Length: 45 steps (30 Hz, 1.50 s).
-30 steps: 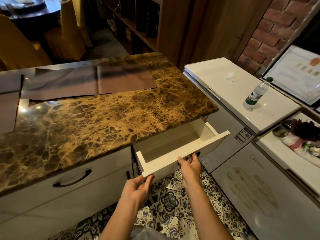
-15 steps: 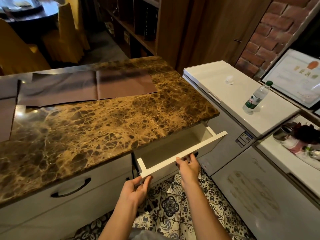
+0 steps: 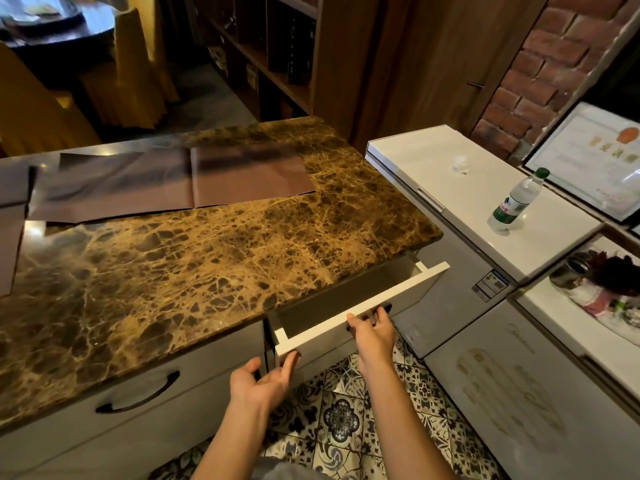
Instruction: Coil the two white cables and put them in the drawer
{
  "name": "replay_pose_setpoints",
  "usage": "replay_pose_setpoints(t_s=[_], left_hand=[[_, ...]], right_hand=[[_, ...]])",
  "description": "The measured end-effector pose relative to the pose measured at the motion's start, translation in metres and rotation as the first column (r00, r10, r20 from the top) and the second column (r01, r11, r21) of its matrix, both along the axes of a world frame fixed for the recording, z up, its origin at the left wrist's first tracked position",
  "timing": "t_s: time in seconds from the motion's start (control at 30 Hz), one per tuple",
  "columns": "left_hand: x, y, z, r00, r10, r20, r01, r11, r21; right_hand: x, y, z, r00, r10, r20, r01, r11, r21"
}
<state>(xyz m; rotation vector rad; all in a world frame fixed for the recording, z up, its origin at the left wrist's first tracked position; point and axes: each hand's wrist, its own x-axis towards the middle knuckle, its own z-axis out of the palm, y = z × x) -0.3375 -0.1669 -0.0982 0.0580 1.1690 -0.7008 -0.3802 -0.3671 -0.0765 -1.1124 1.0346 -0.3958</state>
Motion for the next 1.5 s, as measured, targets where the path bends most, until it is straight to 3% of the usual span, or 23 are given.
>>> replay_pose_setpoints(t_s=[0.1,0.3,0.57,0.8,1.03,1.2,1.33,1.4,1.5], left_hand=[[0.006,0.0,0.002,0.995,0.09,-0.035,-0.091,0.995,-0.034],[0.022,0.0,0.0,0.992,0.124,-0.014,-0.124,0.991,-0.049],[0.042,-0.003,-0.005,0.985,0.167,-0.049,-0.167,0.986,-0.007],[0.055,-0.006,0.002,0.963,0.263,-0.057,-0.26,0.964,0.056],[0.061,-0.008,0.006,0.978,0.207,-0.031,-0.206,0.977,0.047],[0.062,-0.013,0.004,0.983,0.18,-0.025,-0.177,0.98,0.092],[0.044,-0.026,0.007,0.971,0.205,0.123,-0.223,0.963,0.154],[0.029,-0.04,0.019,0.974,0.086,0.211,-0.131,0.969,0.21],[0.025,-0.079,0.048,0.93,-0.203,0.308,0.099,0.942,0.321]], right_hand=[[0.009,-0.001,-0.001,1.0,0.017,0.002,-0.017,1.0,0.016],[0.029,0.003,0.005,0.999,0.035,-0.005,-0.035,0.999,0.011],[0.05,0.005,0.021,0.99,-0.084,0.113,0.063,0.982,0.18],[0.067,0.007,0.021,0.988,-0.099,0.119,0.073,0.975,0.211],[0.07,0.008,0.023,0.989,-0.109,0.1,0.083,0.968,0.238],[0.069,0.001,0.024,0.996,-0.047,0.079,0.027,0.971,0.239],[0.061,-0.022,0.023,0.988,0.117,0.104,-0.139,0.962,0.236],[0.049,-0.038,0.027,0.962,0.274,0.015,-0.273,0.953,0.13],[0.047,-0.069,0.043,0.891,0.36,-0.277,-0.434,0.855,-0.285]])
